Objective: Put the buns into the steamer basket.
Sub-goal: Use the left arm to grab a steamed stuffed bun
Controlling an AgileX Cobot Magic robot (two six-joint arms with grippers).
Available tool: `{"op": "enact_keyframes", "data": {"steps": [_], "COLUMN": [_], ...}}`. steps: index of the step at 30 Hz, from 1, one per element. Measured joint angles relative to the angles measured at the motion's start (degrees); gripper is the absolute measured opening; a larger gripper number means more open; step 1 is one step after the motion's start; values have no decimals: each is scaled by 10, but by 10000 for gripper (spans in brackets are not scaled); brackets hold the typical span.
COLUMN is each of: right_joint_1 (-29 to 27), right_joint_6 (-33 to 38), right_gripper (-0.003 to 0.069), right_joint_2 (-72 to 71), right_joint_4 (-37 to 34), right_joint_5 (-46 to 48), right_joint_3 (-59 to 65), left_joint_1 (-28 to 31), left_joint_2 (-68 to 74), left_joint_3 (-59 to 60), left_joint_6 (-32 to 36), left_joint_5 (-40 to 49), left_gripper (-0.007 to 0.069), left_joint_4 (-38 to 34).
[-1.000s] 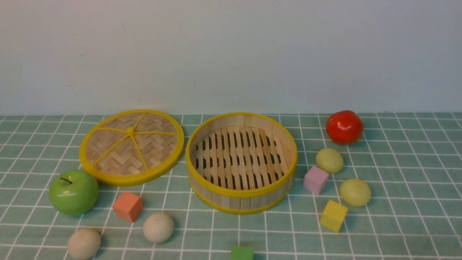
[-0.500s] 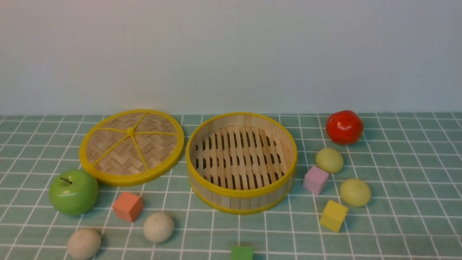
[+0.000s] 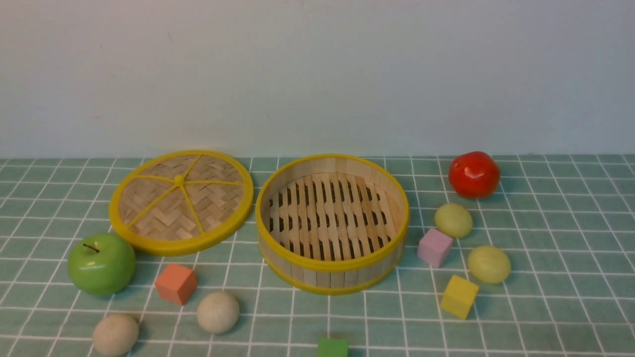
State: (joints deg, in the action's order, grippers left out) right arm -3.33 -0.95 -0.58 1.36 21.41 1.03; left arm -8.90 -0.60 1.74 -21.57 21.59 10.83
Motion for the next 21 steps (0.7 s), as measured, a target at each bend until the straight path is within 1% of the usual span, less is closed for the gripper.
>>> {"op": "enact_keyframes", "data": {"steps": [3, 4, 7, 10, 11, 12, 13, 16, 19, 20, 21], "right_joint_1": [0, 0, 0, 0, 0, 0, 0, 0, 0, 0, 0], "right_joint_6": [0, 0, 0, 0, 0, 0, 0, 0, 0, 0, 0], "right_gripper": [239, 239, 239, 239, 239, 239, 239, 239, 239, 239, 239], "right_joint_2": [0, 0, 0, 0, 0, 0, 0, 0, 0, 0, 0], "right_joint_4": [0, 0, 0, 0, 0, 0, 0, 0, 0, 0, 0], "right_joint_5": [0, 0, 0, 0, 0, 0, 0, 0, 0, 0, 0], "right_joint_3": [0, 0, 0, 0, 0, 0, 0, 0, 0, 0, 0], "left_joint_1": [0, 0, 0, 0, 0, 0, 0, 0, 0, 0, 0], "left_joint_2": [0, 0, 0, 0, 0, 0, 0, 0, 7, 27, 30], "left_joint_3": [0, 0, 0, 0, 0, 0, -2, -27, -85, -130, -135], "left_joint_6": [-2, -3, -24, -28, -31, -35, -40, -54, -68, -73, -73], "left_joint_5": [-60, -60, -163, -226, -277, -301, -317, -323, -332, -337, -338], "left_gripper": [238, 238, 238, 238, 238, 238, 238, 238, 238, 238, 238], "left_joint_4": [-18, -20, -63, -71, -73, -74, -75, -80, -85, -87, -87]}}
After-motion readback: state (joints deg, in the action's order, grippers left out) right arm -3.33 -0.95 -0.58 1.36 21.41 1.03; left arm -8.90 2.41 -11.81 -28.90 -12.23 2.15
